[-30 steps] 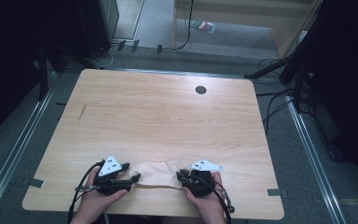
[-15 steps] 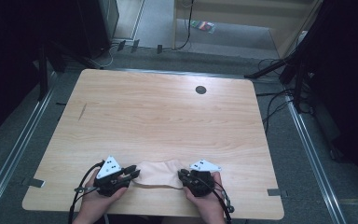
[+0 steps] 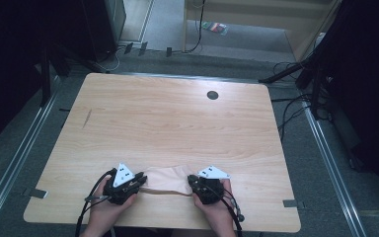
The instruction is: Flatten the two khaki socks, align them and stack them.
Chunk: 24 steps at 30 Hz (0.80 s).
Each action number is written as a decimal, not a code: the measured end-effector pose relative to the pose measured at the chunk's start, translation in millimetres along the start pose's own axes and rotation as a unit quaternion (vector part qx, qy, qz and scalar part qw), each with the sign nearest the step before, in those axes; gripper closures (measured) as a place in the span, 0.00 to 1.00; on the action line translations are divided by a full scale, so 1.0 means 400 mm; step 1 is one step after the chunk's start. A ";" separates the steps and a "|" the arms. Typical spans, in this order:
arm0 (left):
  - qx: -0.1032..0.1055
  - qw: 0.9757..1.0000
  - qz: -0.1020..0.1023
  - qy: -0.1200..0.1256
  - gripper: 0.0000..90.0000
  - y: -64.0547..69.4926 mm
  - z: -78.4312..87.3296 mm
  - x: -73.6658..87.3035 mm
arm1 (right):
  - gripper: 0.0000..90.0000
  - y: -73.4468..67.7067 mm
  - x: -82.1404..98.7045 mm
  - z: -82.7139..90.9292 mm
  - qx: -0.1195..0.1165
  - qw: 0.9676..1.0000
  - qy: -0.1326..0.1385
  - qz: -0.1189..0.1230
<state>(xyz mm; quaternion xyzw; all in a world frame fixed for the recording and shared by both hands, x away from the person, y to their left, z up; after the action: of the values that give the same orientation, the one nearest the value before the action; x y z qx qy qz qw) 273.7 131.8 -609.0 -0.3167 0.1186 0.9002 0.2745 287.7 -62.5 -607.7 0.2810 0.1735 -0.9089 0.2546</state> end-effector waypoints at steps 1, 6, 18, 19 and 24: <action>0.005 1.000 0.003 0.000 0.88 -0.002 0.001 0.000 | 0.96 0.001 -0.002 -0.002 -0.001 1.000 0.002 0.000; 0.046 0.997 0.017 0.059 0.70 -0.006 0.026 -0.016 | 0.78 -0.005 -0.013 0.006 -0.032 0.999 0.023 -0.015; 0.037 0.990 0.058 0.125 0.16 -0.056 0.105 -0.031 | 0.22 0.029 -0.057 0.068 -0.020 0.994 0.102 -0.019; 0.038 0.989 0.062 0.129 0.16 -0.062 0.111 -0.030 | 0.19 0.032 -0.059 0.073 -0.018 0.994 0.103 -0.017; 0.018 0.990 0.073 0.122 0.15 -0.100 0.117 -0.018 | 0.15 0.053 -0.060 0.091 -0.014 0.994 0.105 -0.018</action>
<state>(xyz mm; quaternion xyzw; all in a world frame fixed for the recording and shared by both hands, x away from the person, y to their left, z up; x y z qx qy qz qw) 277.6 179.7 -570.0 -0.4101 0.1901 0.8701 0.1966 301.4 -87.7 -568.4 0.3679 0.2165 -0.8765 0.2227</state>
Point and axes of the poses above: each handheld gripper's, and its own axes: z roughly backward along the jaws, x roughly out of its underside, y roughly to its right, the point moved 9 cm from there along -z, roughly forward along the jaws, and after that the axes turned 12 degrees about -y, right-handed, at the moved point
